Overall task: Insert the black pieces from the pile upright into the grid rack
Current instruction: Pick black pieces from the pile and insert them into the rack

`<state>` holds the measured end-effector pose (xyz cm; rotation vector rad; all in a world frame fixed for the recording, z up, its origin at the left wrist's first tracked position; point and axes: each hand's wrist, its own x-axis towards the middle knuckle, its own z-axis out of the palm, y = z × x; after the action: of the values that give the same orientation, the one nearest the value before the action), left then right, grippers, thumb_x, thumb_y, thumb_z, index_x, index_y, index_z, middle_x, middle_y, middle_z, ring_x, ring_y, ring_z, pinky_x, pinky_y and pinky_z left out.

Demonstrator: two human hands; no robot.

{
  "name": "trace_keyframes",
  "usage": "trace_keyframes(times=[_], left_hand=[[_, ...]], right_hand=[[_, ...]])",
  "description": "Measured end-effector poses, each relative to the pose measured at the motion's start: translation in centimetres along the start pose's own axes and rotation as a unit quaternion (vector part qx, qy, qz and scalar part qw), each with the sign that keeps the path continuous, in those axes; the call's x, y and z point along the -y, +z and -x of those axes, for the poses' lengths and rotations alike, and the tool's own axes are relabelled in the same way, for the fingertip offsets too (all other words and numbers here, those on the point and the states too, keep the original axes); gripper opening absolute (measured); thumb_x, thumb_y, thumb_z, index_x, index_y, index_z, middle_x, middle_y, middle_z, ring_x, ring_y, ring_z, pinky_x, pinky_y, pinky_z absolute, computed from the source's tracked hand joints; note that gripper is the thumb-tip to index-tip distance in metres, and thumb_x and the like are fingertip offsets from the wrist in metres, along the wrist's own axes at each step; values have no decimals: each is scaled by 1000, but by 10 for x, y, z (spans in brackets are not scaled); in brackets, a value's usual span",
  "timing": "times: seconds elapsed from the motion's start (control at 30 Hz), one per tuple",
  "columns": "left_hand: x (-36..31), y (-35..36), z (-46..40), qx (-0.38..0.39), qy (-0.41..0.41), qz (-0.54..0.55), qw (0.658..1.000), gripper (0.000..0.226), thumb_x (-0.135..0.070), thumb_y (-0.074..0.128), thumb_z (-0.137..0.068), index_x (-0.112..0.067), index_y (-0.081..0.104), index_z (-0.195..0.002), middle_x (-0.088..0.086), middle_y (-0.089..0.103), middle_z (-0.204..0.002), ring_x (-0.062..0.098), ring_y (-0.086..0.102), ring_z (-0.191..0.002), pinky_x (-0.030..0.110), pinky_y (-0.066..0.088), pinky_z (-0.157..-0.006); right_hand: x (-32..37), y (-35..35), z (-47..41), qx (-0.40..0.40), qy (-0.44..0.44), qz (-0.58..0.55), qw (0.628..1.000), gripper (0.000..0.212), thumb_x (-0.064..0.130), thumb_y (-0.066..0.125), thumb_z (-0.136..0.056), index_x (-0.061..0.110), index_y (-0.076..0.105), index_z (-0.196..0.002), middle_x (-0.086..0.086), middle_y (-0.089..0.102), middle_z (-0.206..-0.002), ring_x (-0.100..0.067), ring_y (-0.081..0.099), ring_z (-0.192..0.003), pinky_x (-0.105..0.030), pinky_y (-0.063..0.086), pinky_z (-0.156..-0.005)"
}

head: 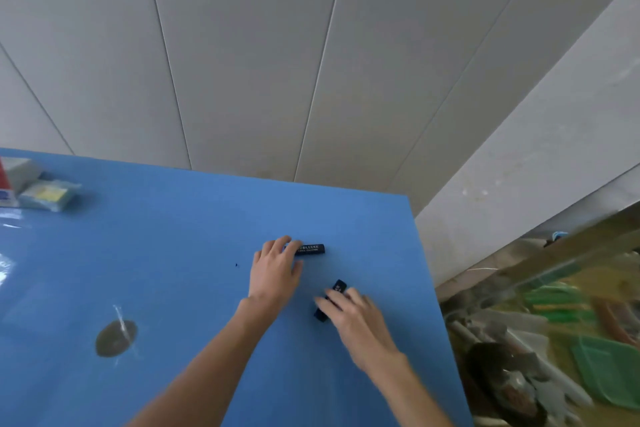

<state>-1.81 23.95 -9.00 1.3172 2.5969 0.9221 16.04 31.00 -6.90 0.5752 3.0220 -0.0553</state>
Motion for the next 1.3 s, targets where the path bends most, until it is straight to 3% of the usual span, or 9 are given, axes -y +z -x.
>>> trace_keyframes(times=[0.1, 0.2, 0.3, 0.5, 0.67, 0.83, 1.07, 1.2, 1.3], left_hand=[[-3, 8, -5, 11, -14, 7, 1000, 22, -11, 61, -86, -15, 64, -107, 0, 64, -105, 29, 54, -100, 37, 40, -83], [-2, 13, -4, 5, -38, 36, 999, 18, -3, 65, -81, -13, 67, -97, 3, 64, -93, 31, 55, -87, 36, 42, -76], [-9, 11, -1, 9, -48, 97, 994, 23, 3, 62, -80, -9, 65, -99, 5, 58, -96, 27, 53, -82, 33, 43, -73], [-28, -7, 26, -21, -35, 161, 986, 27, 10, 56, -80, -6, 65, -100, 2, 55, -97, 19, 53, -77, 30, 47, -71], [-49, -38, 62, -37, -51, 163, 985, 30, 7, 56, -78, -9, 66, -101, -4, 55, -97, 15, 54, -78, 26, 47, -75], [-62, -61, 105, -71, -71, 152, 983, 28, 6, 60, -77, -11, 68, -97, -5, 53, -95, 5, 50, -73, 6, 37, -68], [-68, -72, 179, -110, -140, 142, 974, 29, 2, 55, -83, -18, 66, -100, -8, 58, -95, 4, 52, -78, 7, 38, -69], [-54, -90, 217, -119, -153, 128, 973, 30, 1, 55, -84, -19, 64, -105, -10, 58, -97, 4, 54, -84, 7, 39, -72], [-41, -108, 232, -137, -175, 148, 964, 32, 6, 54, -83, -16, 64, -104, -4, 57, -94, 11, 57, -84, 11, 44, -70]], right_hand=[[-4, 5, -3, 12, -19, 15, 1000, 87, 6, 81, -15, 26, 59, -98, 9, 58, -88, -15, 53, -73, -23, 42, -54], [-7, 9, -4, -12, -15, 14, 1000, 69, 17, 89, -36, 26, 56, -96, 9, 50, -77, -16, 46, -71, -25, 37, -54], [-12, 7, 0, -67, -10, 11, 998, 48, 20, 87, -53, 26, 58, -90, 7, 49, -72, -16, 47, -66, -27, 41, -52], [-18, -15, 17, -89, 16, -49, 995, 46, 29, 84, -61, 29, 56, -97, 9, 51, -76, -15, 53, -66, -26, 43, -57], [-16, -45, 36, -71, 52, -198, 976, 26, 24, 59, -89, 27, 55, -114, 4, 51, -96, -21, 55, -86, -30, 44, -75], [-4, -53, 60, -107, 54, -318, 941, 27, 17, 61, -87, 29, 57, -110, 10, 51, -97, -12, 56, -86, -29, 48, -78], [32, -52, 86, -120, -4, -396, 910, 26, 10, 64, -84, 28, 60, -101, 11, 56, -93, -1, 55, -82, -11, 42, -73], [65, -51, 99, -117, -28, -419, 900, 29, 11, 65, -84, 29, 59, -105, 14, 56, -91, -5, 56, -82, -21, 46, -77], [86, -51, 104, -108, -48, -412, 904, 36, 13, 65, -85, 31, 58, -115, 11, 58, -92, -5, 55, -84, -19, 44, -79]])
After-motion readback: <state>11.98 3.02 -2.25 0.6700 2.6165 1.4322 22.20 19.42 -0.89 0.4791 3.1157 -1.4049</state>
